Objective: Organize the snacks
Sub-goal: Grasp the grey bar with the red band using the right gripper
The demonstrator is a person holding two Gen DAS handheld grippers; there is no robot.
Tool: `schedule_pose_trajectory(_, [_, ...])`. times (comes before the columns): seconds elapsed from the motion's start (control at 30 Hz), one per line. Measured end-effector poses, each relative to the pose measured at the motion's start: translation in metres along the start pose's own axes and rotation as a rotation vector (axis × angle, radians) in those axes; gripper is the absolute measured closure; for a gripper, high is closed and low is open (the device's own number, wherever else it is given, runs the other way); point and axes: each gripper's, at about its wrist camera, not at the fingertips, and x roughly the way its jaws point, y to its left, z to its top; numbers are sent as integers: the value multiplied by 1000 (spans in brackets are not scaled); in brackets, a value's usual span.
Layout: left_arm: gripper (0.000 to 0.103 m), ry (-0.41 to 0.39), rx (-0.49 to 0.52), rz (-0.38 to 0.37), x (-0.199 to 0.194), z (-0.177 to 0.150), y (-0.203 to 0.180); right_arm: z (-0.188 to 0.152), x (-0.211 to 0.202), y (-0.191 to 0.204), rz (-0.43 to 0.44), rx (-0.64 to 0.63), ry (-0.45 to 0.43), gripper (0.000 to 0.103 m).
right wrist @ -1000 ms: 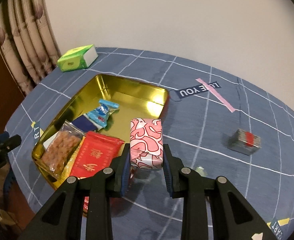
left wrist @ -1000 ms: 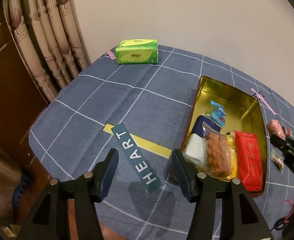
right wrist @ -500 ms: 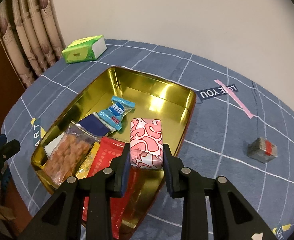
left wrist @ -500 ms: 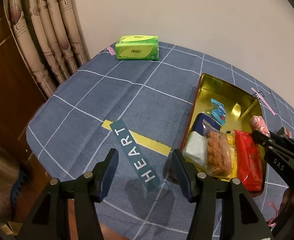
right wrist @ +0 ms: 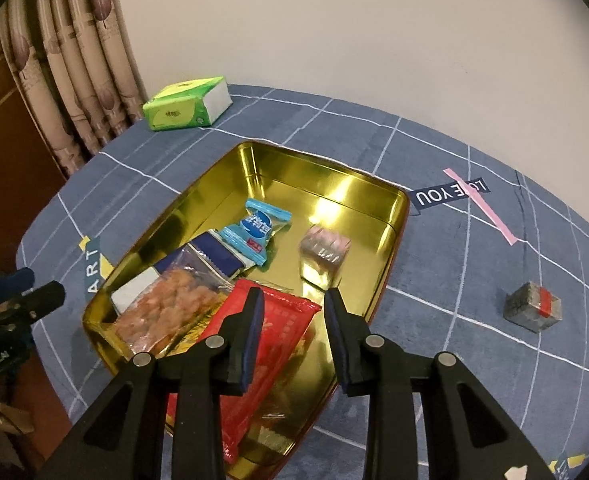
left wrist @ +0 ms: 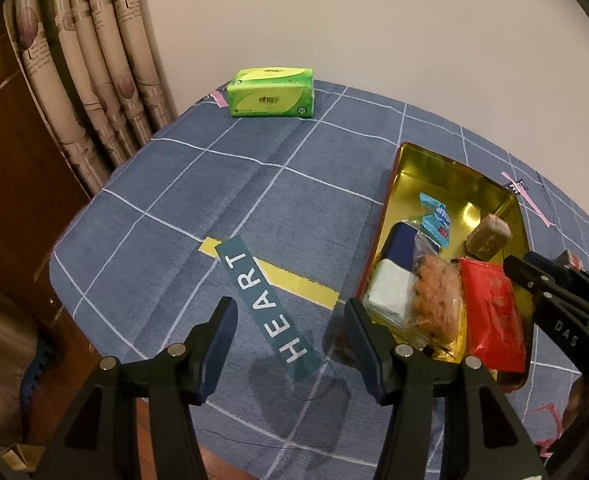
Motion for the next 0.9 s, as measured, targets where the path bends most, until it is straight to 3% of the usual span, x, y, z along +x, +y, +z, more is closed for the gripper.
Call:
schedule_pose_trajectory(0.4, [46,-6,9,11,0,-2,-2,-3,-40,-32,32,13,-73,65])
schedule_pose_trajectory(0.9, [46,-18,43,64,1,-4,-7,-16,-50,-172,-75,0,-13,62])
